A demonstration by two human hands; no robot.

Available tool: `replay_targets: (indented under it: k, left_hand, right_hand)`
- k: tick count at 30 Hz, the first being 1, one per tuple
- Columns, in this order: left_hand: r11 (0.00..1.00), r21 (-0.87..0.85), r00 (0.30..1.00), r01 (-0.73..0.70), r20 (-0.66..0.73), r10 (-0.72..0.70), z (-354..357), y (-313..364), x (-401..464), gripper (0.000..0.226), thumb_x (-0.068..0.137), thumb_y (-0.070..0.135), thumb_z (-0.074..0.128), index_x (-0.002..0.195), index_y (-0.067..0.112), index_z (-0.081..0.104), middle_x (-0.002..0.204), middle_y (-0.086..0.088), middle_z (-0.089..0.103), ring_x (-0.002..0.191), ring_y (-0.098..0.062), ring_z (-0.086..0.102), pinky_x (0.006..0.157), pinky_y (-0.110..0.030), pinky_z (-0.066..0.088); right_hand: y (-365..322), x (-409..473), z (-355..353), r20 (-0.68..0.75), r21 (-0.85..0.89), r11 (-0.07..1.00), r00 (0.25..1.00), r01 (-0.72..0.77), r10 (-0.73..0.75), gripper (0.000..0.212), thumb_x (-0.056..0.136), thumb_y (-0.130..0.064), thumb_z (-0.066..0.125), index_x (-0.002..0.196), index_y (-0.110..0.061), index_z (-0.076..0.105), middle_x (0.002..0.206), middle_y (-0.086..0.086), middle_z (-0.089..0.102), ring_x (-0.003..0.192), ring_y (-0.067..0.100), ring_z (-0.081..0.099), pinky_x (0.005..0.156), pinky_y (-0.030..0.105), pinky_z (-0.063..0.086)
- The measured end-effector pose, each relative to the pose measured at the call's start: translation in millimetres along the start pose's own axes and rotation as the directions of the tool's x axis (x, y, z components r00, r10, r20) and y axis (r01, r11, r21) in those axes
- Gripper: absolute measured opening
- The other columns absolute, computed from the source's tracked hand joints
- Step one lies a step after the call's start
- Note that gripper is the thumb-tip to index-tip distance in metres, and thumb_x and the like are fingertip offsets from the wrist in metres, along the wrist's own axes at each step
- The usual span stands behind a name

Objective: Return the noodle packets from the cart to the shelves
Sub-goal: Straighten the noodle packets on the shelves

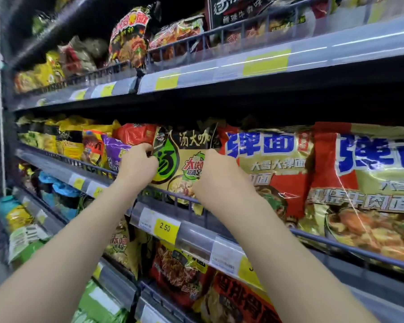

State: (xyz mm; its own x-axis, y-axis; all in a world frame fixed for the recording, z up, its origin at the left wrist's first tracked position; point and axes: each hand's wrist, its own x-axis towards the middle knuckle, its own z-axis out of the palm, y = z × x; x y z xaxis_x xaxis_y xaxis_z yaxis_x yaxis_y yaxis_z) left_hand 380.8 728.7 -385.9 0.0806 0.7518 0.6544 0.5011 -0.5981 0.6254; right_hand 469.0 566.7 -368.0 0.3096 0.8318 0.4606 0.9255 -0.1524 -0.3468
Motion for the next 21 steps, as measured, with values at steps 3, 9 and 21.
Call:
replay_targets:
  k: [3, 9, 21]
  left_hand:
    - [0.999, 0.015, 0.992, 0.028, 0.125, -0.03, 6, -1, 3, 0.052, 0.084, 0.003, 0.043, 0.136, 0.008, 0.042, 0.125, -0.016, 0.056, 0.101, -0.029, 0.052, 0.079, -0.029, 0.04]
    - [0.976, -0.17, 0.966, 0.14, 0.238, -0.097, 11, -3, 9, 0.041, 0.084, 0.003, 0.043, 0.124, 0.011, 0.038, 0.111, -0.012, 0.053, 0.088, -0.026, 0.055, 0.071, -0.039, 0.051]
    - [0.962, 0.082, 0.932, -0.26, 0.28, 0.229, -7, 0, 12, 0.101, 0.067, 0.025, 0.08, 0.145, 0.017, 0.017, 0.145, -0.013, 0.021, 0.129, -0.031, 0.035, 0.101, -0.039, 0.04]
  right_hand:
    - [-2, 7, 3, 0.025, 0.106, 0.994, 0.999, -0.025, 0.022, 0.014, 0.087, -0.005, 0.047, 0.1, -0.01, 0.048, 0.092, 0.006, 0.053, 0.075, 0.025, 0.053, 0.06, 0.031, 0.042]
    - [-1, 16, 7, 0.038, 0.1, 0.995, 0.999, -0.004, 0.0, 0.032, 0.087, -0.002, 0.046, 0.063, -0.013, 0.028, 0.067, 0.001, 0.031, 0.052, 0.014, 0.029, 0.042, 0.021, 0.021]
    - [-10, 15, 7, -0.231, -0.366, 0.927, 0.955, 0.089, -0.183, 0.047, 0.084, -0.016, 0.064, 0.126, -0.008, 0.042, 0.13, 0.012, 0.039, 0.092, 0.027, 0.054, 0.07, 0.034, 0.038]
